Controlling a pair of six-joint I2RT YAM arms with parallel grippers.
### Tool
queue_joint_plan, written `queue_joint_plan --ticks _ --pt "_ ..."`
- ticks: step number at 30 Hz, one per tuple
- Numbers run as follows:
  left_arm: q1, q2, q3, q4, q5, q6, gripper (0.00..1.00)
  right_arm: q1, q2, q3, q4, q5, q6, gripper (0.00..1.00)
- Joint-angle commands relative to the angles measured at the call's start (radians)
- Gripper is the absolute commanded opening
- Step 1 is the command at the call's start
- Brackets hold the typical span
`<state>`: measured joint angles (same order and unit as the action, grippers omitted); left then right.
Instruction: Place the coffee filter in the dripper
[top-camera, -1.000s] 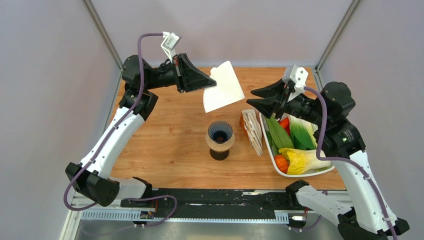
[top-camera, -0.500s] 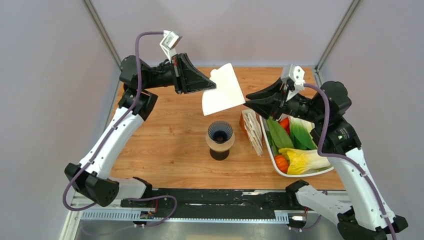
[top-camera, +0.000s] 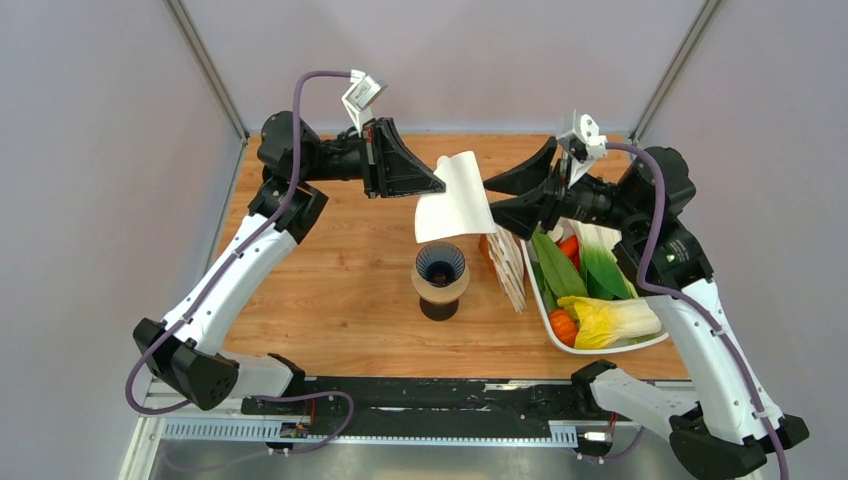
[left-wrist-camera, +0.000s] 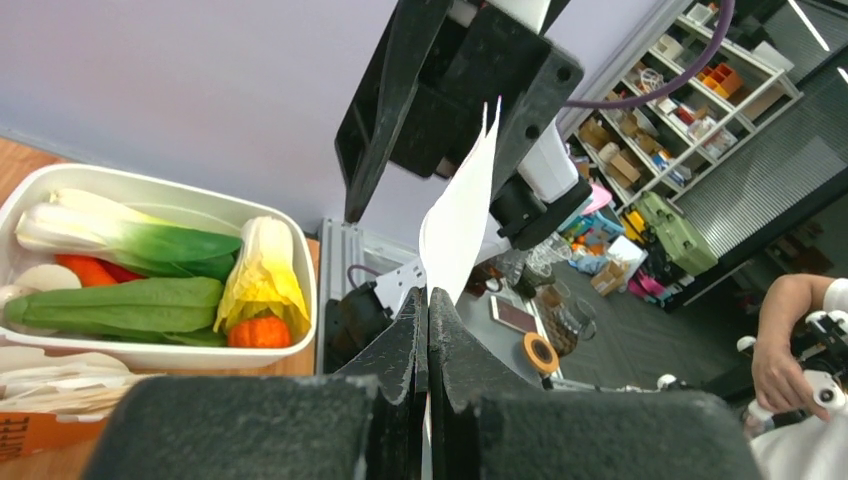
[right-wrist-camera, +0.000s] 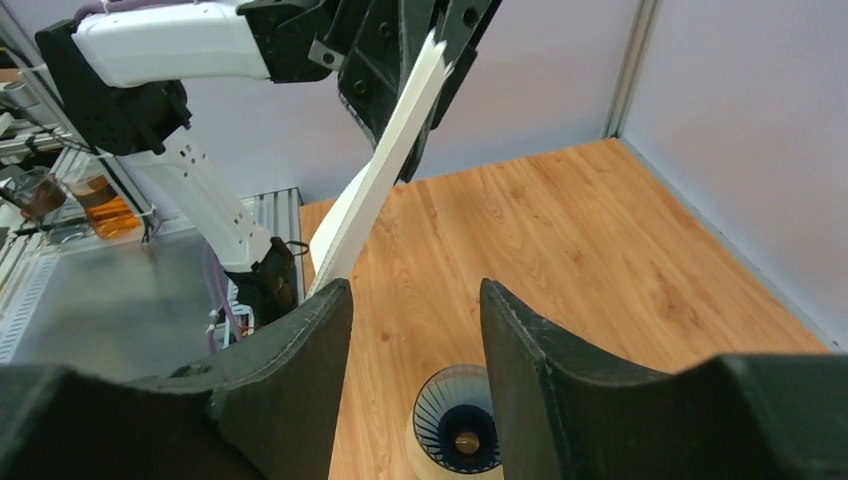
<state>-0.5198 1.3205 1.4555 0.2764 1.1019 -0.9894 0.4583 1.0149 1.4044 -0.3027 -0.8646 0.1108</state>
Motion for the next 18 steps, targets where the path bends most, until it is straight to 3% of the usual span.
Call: queue_joint_plan --ticks 1,5,6,9,11,13,18 --pt "0.027 0.014 0.021 -0.010 0.077 0.066 0.00 -0.075 -0.006 0.102 -0.103 0.000 0.008 0.55" --pt "0.084 0.000 0.021 -0.092 0.112 0.182 0.00 -0.202 0.003 0.125 -0.167 -0.103 0.071 0.61" --pt "0.084 -0.005 0.033 -0.179 0.110 0.275 0.00 -0.212 0.009 0.125 -0.162 -0.122 0.110 0.64" --pt "0.075 -0.009 0.057 -0.264 0.113 0.355 0.00 -0.213 0.043 0.110 -0.081 -0.177 0.212 0.79" --pt "0.066 -0.005 0.066 -0.286 0.117 0.379 0.00 -0.210 0.064 0.105 -0.017 -0.178 0.236 0.74" --pt "0.055 -0.006 0.074 -0.342 0.107 0.420 0.00 -0.190 0.081 0.105 0.036 -0.160 0.237 0.60" --pt "0.010 -0.006 0.092 -0.404 0.061 0.504 0.00 -0.103 0.122 0.112 0.062 -0.142 0.210 0.54"
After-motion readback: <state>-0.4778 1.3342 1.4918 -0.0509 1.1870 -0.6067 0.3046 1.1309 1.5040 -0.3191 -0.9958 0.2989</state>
